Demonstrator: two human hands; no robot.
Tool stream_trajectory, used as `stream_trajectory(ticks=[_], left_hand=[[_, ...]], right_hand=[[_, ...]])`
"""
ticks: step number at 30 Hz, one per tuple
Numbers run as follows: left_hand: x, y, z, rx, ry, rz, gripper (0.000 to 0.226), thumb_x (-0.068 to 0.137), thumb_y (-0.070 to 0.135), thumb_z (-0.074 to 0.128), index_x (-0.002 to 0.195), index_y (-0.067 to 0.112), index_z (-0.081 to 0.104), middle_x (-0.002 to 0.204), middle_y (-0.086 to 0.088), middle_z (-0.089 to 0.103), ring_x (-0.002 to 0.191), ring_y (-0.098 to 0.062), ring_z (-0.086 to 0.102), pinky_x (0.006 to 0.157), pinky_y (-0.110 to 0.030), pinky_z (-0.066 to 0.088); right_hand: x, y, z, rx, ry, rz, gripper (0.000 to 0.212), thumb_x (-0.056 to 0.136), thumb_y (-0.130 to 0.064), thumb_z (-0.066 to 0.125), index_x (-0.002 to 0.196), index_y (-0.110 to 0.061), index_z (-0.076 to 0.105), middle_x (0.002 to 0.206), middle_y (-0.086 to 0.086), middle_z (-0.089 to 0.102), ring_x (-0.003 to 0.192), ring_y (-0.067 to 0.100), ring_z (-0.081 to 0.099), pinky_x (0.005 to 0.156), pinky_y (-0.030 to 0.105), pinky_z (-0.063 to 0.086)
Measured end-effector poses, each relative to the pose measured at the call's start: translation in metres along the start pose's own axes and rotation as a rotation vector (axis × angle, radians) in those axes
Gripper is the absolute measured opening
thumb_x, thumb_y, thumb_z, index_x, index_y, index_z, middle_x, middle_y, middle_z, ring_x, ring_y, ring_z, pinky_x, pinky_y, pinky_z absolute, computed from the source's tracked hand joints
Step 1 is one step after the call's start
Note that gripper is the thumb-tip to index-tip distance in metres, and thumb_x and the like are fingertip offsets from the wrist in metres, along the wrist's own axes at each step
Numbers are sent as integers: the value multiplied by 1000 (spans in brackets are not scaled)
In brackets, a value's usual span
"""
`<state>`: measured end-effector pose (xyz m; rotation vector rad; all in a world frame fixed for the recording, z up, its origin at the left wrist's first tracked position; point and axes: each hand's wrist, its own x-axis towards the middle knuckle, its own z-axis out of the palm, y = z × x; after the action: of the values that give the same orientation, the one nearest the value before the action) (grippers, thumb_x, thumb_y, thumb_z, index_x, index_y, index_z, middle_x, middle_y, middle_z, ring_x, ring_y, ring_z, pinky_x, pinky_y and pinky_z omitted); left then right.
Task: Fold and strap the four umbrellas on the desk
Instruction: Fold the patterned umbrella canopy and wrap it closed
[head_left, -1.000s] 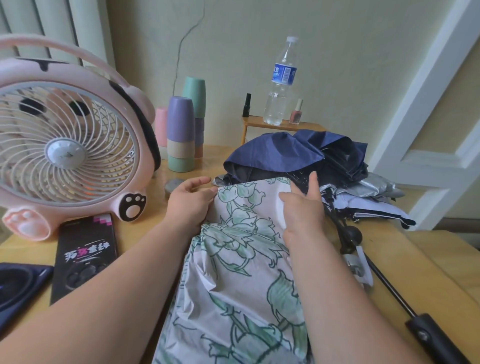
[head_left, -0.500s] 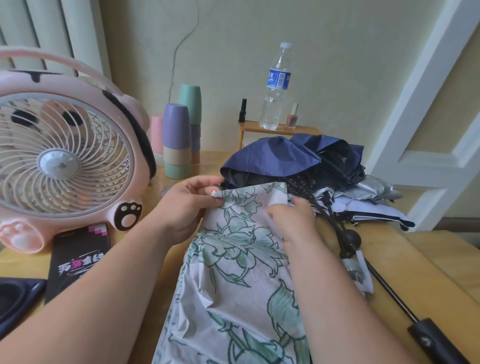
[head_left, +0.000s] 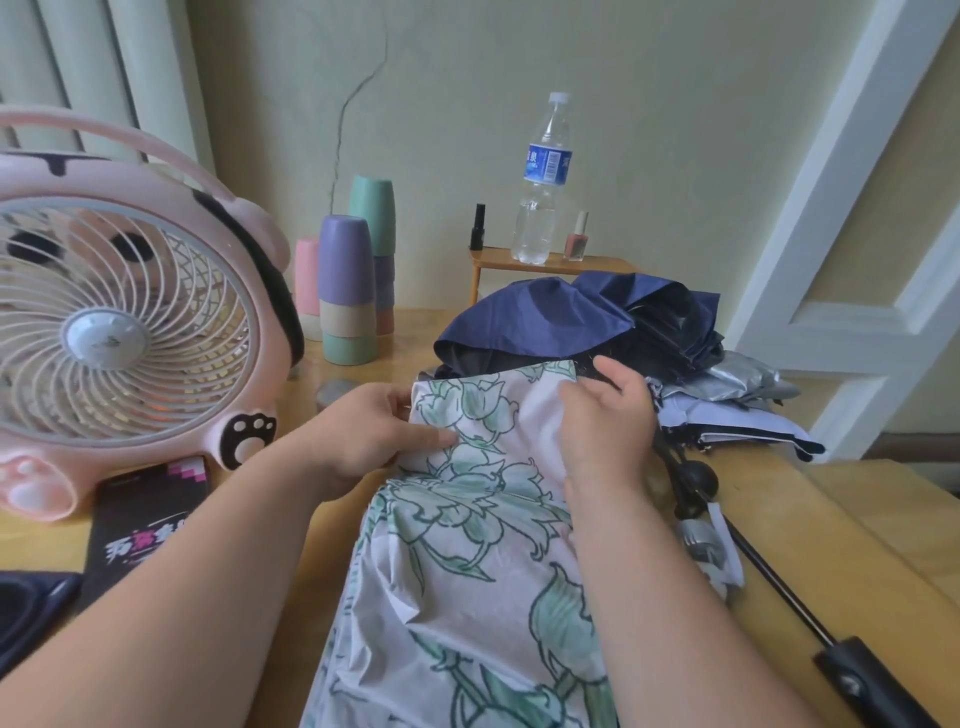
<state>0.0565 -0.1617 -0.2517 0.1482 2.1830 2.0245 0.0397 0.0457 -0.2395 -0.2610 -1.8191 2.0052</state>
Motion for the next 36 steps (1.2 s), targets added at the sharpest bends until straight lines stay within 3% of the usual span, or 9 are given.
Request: stream_trajectory(ticks=[2, 4, 7, 12, 17, 23, 28, 31, 36], left_hand=[[-1, -1, -1, 52, 23, 3, 24, 85, -3, 74, 110, -3, 73, 106, -22, 76, 99, -38, 74, 90, -47, 60], [0, -1, -1, 19, 74, 57, 22, 86, -1, 73, 107, -10, 70, 104, -25, 75, 94, -38, 72, 85, -46, 61], [1, 5, 3, 2, 93, 149, 20, 89, 6, 73, 102, -8, 69, 103, -22, 75, 93, -35, 70, 87, -46, 60], [-23, 16, 6, 428, -247, -29, 30, 86, 19, 82, 115, 17, 74, 113, 2, 77, 108, -17, 72, 98, -34, 55], [-46, 8, 3, 684, 68, -48, 23, 80, 42, 85, 95, 25, 78, 90, 15, 78, 88, -4, 72, 85, -22, 57], [-58, -16, 5, 353, 390, 99, 26, 77, 36, 88, 74, 18, 70, 80, -5, 76, 71, -23, 69, 84, -49, 57], [-60, -8, 16, 47, 192, 244, 33, 69, 30, 88, 87, 18, 63, 96, -18, 74, 86, -28, 68, 87, -51, 55], [-59, -2, 19, 132, 205, 281, 22, 79, 13, 87, 74, 25, 69, 90, -12, 77, 84, -25, 71, 92, -54, 58], [-70, 2, 2, 156, 58, 327, 29, 69, 13, 93, 69, 18, 64, 77, -5, 69, 72, -22, 66, 77, -41, 54]], right_hand=[[-1, 1, 3, -46, -72, 78, 55, 80, -19, 77, 132, -22, 59, 104, -10, 67, 94, 8, 64, 87, 35, 55], [0, 4, 7, -100, -127, 122, 48, 66, -27, 78, 112, -20, 68, 100, -6, 70, 93, 18, 65, 86, 41, 57], [-1, 5, 8, -80, -139, 50, 12, 72, -9, 70, 79, -2, 63, 68, -3, 61, 69, 19, 57, 66, 30, 48], [-4, 0, 4, -49, -78, -180, 7, 79, -1, 65, 76, 3, 60, 66, 1, 55, 65, 12, 47, 57, 26, 40], [-6, -14, -7, -58, -141, -316, 17, 86, -11, 75, 74, -23, 71, 74, -11, 70, 71, 1, 63, 64, 10, 45], [0, -32, -28, -181, -284, -410, 15, 88, -20, 77, 79, -32, 76, 82, 6, 76, 80, 21, 69, 74, 36, 54], [-9, -42, -51, -167, -404, -359, 18, 90, -20, 77, 77, -33, 78, 90, 21, 72, 78, 15, 60, 75, 31, 47], [-17, -42, -63, -194, -532, -277, 17, 87, -10, 78, 91, -27, 76, 86, 3, 77, 78, 9, 66, 76, 27, 52], [-32, -44, -84, -422, -605, -363, 17, 83, -9, 81, 85, -26, 77, 81, 11, 75, 71, 17, 64, 71, 50, 54]])
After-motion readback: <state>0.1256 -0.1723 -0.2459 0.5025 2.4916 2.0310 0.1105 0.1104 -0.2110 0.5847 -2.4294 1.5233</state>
